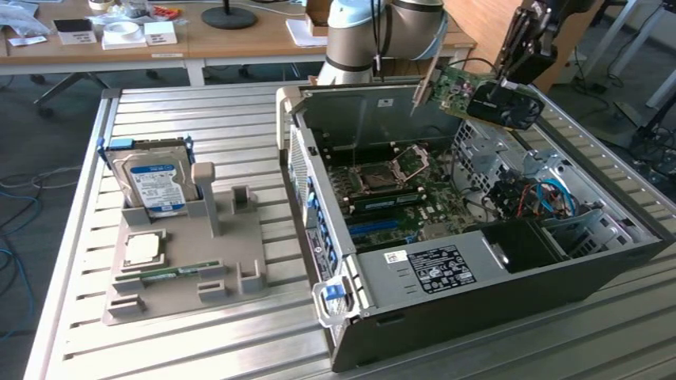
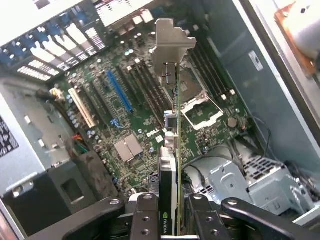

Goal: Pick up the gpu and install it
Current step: 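Insert the gpu into the slot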

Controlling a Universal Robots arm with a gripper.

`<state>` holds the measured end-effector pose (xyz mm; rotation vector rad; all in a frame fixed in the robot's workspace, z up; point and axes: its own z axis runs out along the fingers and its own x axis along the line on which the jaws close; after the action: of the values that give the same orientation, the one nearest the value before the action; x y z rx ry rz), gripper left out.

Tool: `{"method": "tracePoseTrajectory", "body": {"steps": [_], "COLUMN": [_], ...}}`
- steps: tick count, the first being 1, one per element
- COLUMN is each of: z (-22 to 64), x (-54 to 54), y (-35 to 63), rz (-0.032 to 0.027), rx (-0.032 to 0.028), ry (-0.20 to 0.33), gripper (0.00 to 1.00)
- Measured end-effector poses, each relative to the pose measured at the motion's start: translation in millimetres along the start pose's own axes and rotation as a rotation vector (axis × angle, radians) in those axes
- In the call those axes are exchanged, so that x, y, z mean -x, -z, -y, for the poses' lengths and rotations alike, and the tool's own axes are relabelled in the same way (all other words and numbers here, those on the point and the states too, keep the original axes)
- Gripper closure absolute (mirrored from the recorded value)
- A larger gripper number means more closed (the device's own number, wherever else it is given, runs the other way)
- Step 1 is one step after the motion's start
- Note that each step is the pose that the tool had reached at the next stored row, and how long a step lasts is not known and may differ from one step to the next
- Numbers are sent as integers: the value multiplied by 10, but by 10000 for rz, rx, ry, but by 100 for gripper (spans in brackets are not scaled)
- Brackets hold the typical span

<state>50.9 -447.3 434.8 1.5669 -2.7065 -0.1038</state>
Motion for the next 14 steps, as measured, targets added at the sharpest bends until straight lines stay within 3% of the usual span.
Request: {"method": "tracePoseTrajectory", "body": {"steps": [14], "z": [1], "x": [0], "y": [-9], "rz": [-155], "rx": [54], "ry": [2426], "gripper": [73]}}
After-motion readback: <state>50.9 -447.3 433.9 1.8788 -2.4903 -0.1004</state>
